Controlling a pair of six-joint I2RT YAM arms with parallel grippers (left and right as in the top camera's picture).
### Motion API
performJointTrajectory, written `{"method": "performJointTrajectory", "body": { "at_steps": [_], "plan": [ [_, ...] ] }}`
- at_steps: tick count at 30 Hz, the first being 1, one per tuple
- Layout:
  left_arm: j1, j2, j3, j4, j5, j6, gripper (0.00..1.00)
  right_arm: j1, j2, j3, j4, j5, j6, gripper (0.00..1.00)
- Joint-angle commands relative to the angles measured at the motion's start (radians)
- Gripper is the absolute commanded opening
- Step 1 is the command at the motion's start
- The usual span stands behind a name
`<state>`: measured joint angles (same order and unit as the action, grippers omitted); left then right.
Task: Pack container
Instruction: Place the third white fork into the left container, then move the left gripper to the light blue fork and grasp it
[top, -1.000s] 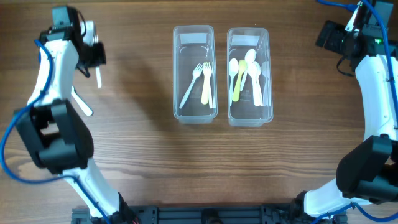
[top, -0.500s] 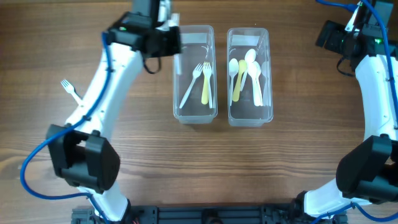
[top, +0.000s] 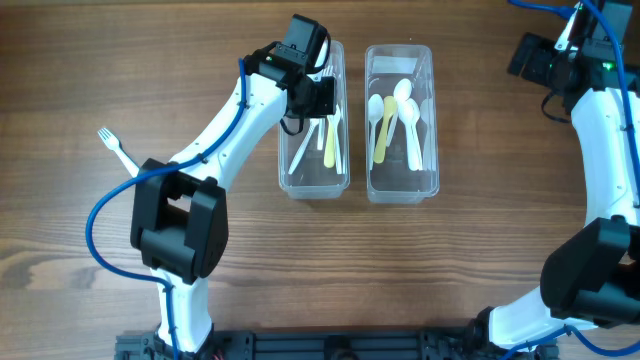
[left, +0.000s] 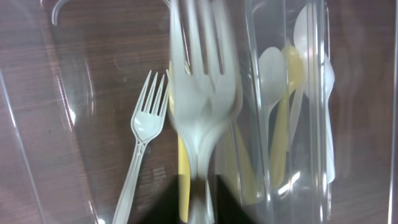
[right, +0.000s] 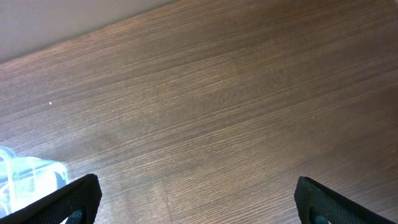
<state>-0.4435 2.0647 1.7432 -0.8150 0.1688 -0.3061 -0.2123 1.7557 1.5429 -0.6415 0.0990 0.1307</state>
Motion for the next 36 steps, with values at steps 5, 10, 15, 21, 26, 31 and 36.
{"method": "performJointTrajectory", "body": {
  "at_steps": [5, 10, 15, 21, 26, 31, 36],
  "plan": [
    [0.045, -0.010, 0.006, 0.012, -0.009, -0.013, 0.70, 0.002, -0.013, 0.018, 0.005, 0.017, 0.000, 0.99],
    [0.156, -0.082, 0.013, 0.009, -0.053, -0.013, 0.65, 0.002, -0.013, 0.018, 0.005, 0.017, 0.000, 1.00],
    [0.389, -0.144, 0.013, -0.094, -0.085, -0.016, 0.69, 0.002, -0.013, 0.018, 0.005, 0.017, 0.000, 1.00],
    [0.641, -0.143, 0.009, -0.226, -0.084, -0.016, 0.55, 0.002, -0.013, 0.018, 0.005, 0.017, 0.000, 1.00],
    [0.769, -0.137, -0.006, -0.273, -0.085, -0.059, 0.29, 0.002, -0.013, 0.018, 0.005, 0.017, 0.000, 1.00],
    [0.802, -0.137, -0.109, -0.228, -0.130, -0.069, 0.48, 0.002, -0.013, 0.018, 0.005, 0.017, 0.000, 1.00],
    [0.802, -0.137, -0.289, -0.095, -0.180, -0.070, 0.57, 0.002, -0.013, 0.018, 0.005, 0.017, 0.000, 1.00]
  ]
}}
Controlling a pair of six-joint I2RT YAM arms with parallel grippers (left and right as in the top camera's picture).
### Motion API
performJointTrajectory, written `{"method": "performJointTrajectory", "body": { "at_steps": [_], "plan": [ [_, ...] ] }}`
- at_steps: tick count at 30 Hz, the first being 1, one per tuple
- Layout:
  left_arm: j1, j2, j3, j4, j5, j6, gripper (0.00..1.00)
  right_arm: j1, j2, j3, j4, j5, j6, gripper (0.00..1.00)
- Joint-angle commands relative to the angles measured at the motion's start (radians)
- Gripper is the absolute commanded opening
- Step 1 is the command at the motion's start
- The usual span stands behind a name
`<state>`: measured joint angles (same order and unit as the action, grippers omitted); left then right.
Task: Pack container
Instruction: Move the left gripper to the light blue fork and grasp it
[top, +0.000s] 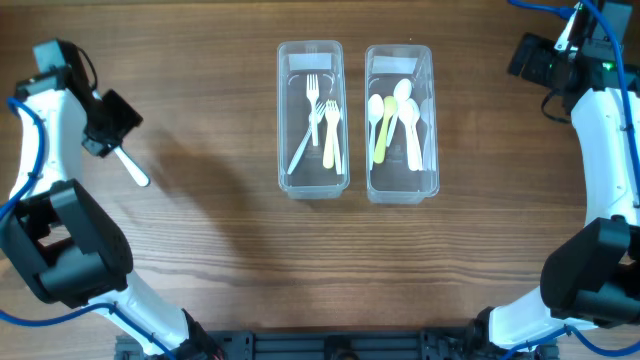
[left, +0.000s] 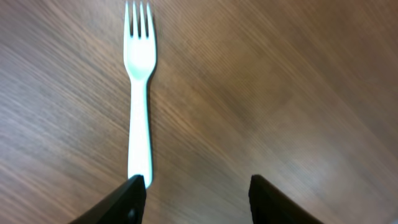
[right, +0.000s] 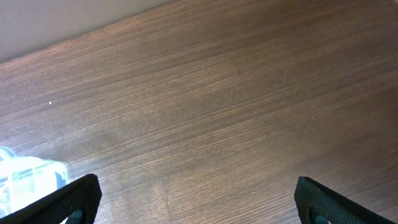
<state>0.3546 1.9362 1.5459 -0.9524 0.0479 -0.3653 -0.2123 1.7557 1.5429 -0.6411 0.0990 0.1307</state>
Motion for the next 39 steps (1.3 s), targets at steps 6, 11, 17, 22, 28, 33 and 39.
{"method": "performJointTrajectory", "body": {
  "at_steps": [6, 11, 17, 22, 28, 33, 39],
  "plan": [
    [0.006, -0.006, -0.161, 0.127, -0.188, -0.009, 0.59, 0.002, -0.013, 0.018, 0.004, 0.017, 0.000, 1.00],
    [0.008, -0.004, -0.186, 0.200, -0.188, -0.009, 0.59, 0.002, -0.013, 0.018, 0.004, 0.017, 0.000, 1.00],
    [0.009, 0.037, -0.198, 0.268, -0.184, -0.010, 0.60, 0.002, -0.013, 0.018, 0.004, 0.017, 0.000, 1.00],
    [0.014, 0.076, -0.198, 0.314, -0.184, -0.005, 0.60, 0.002, -0.013, 0.018, 0.004, 0.017, 0.000, 1.00],
    [0.037, 0.134, -0.198, 0.314, -0.180, 0.021, 0.49, 0.002, -0.013, 0.018, 0.004, 0.017, 0.000, 1.00],
    [0.052, 0.146, -0.198, 0.318, -0.180, 0.021, 0.50, 0.002, -0.012, 0.018, 0.004, 0.017, 0.000, 1.00],
    [0.054, 0.148, -0.198, 0.322, -0.159, 0.020, 0.09, 0.002, -0.012, 0.018, 0.004, 0.017, 0.000, 1.00]
  ]
}}
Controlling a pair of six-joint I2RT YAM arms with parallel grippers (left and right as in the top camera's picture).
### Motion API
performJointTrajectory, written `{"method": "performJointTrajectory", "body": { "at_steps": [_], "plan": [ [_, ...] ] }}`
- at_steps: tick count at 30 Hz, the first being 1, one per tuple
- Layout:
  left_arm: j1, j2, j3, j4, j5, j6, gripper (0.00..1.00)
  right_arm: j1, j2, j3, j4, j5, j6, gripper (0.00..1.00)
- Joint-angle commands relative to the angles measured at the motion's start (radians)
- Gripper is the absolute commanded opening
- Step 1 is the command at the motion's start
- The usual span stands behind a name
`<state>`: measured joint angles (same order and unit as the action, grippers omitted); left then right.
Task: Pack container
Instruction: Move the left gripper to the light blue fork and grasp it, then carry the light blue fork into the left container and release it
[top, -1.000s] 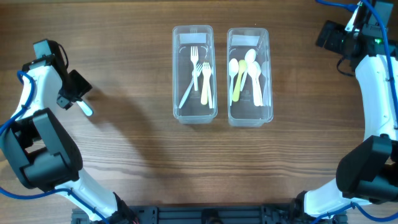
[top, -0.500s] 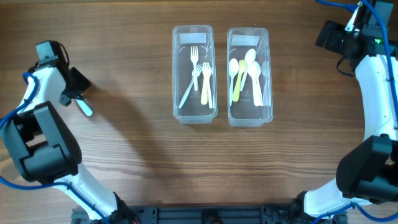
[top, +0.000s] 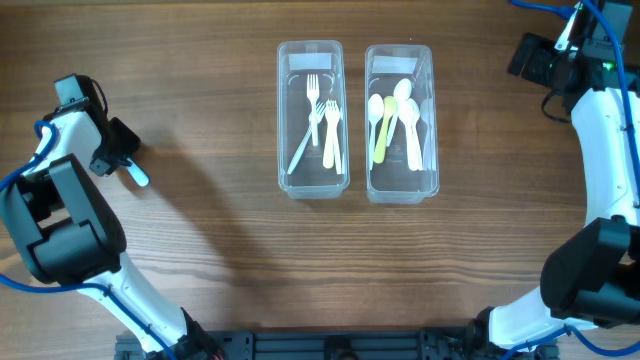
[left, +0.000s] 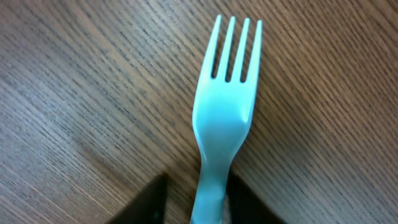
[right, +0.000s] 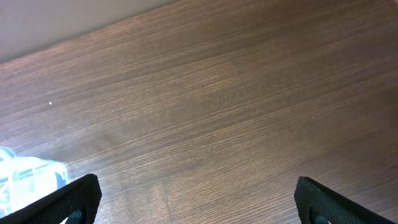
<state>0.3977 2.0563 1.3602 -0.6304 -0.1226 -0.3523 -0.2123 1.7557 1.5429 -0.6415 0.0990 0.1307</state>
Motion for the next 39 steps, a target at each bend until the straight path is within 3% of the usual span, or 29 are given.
{"method": "performJointTrajectory", "body": {
  "at_steps": [1, 9, 14, 18, 24, 31, 39],
  "plan": [
    [0.011, 0.027, -0.012, 0.004, 0.027, 0.007, 0.07, 0.002, -0.012, 0.018, 0.005, 0.017, 0.000, 1.00],
    [0.011, -0.019, 0.037, -0.007, 0.091, 0.007, 0.04, 0.003, -0.012, 0.018, 0.005, 0.016, 0.000, 1.00],
    [-0.014, -0.146, 0.154, -0.015, 0.319, -0.006, 0.04, 0.005, -0.012, 0.018, 0.004, 0.013, 0.001, 1.00],
    [-0.111, -0.241, 0.206, 0.011, 0.495, -0.061, 0.05, 0.005, -0.012, 0.017, 0.004, 0.013, 0.000, 1.00],
    [-0.336, -0.277, 0.206, 0.033, 0.564, -0.060, 0.06, 0.005, -0.012, 0.017, 0.004, 0.013, 0.000, 1.00],
    [-0.591, -0.276, 0.205, 0.032, 0.500, -0.044, 0.06, 0.005, -0.012, 0.017, 0.005, 0.013, 0.001, 1.00],
    [-0.786, -0.217, 0.205, 0.005, 0.280, 0.035, 0.07, 0.005, -0.012, 0.017, 0.003, 0.013, 0.001, 1.00]
  ]
}}
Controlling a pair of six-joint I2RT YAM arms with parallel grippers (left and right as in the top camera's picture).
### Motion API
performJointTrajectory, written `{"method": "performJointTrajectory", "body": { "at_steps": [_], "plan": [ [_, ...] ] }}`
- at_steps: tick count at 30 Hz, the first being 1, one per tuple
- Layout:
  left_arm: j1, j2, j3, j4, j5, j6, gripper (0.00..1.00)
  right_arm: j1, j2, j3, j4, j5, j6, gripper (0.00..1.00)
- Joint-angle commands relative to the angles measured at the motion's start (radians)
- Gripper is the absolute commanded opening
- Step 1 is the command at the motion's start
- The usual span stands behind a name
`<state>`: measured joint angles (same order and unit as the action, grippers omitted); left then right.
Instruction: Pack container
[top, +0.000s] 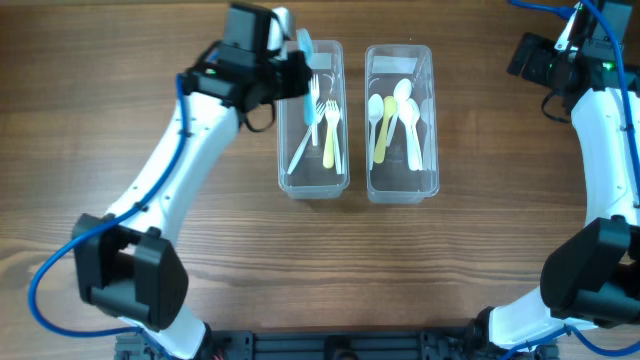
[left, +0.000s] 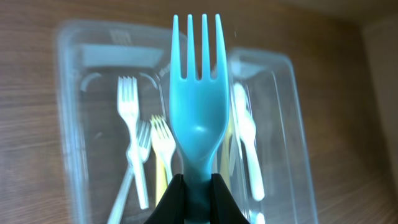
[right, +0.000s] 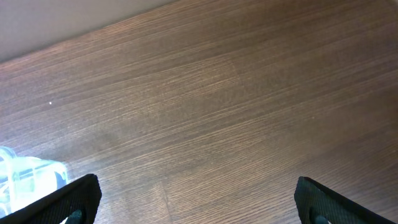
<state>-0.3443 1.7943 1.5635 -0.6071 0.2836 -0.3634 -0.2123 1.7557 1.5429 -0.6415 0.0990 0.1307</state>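
A pale blue fork (left: 196, 118) stands tines-up in my left gripper (left: 196, 186), which is shut on its handle. In the overhead view the left gripper (top: 297, 62) and blue fork (top: 305, 45) hang over the far end of the left clear container (top: 282, 120). That container holds two white forks (left: 129, 118) and a yellow fork (left: 163, 143). The right container (top: 433, 120) holds white and yellow spoons (top: 400, 110). My right gripper (right: 196, 205) is open over bare wood at the far right.
The two containers stand side by side at the table's far middle. The left arm (top: 170, 170) stretches diagonally from the near left toward them. The right arm (top: 605, 120) runs along the right edge.
My left gripper was at the table's far left with its fingers around the blue fork lying on the wood. Now it holds that fork above the left container. The right arm has not moved.
My left gripper held a white fork over the left container while the blue fork lay on the table at the left. Then it was open beside the blue fork, with the white fork in the container. Then its fingers were round the handle; now the fork is over the container.
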Motion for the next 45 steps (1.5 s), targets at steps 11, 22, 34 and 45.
{"method": "performJointTrajectory", "body": {
  "at_steps": [11, 22, 34, 45],
  "plan": [
    [-0.057, 0.110, 0.000, -0.055, -0.180, 0.045, 0.66, 0.005, -0.012, 0.017, 0.004, 0.013, 0.000, 1.00],
    [0.043, -0.180, 0.045, -0.216, -0.201, 0.155, 0.72, 0.005, -0.012, 0.017, 0.004, 0.013, 0.001, 0.99],
    [0.081, -0.565, -0.122, -0.515, -0.484, 0.066, 0.74, 0.005, -0.012, 0.017, 0.004, 0.013, 0.000, 1.00],
    [0.174, -0.732, -0.765, -0.268, -0.544, -0.116, 0.86, 0.005, -0.012, 0.017, 0.004, 0.013, 0.001, 1.00]
  ]
}}
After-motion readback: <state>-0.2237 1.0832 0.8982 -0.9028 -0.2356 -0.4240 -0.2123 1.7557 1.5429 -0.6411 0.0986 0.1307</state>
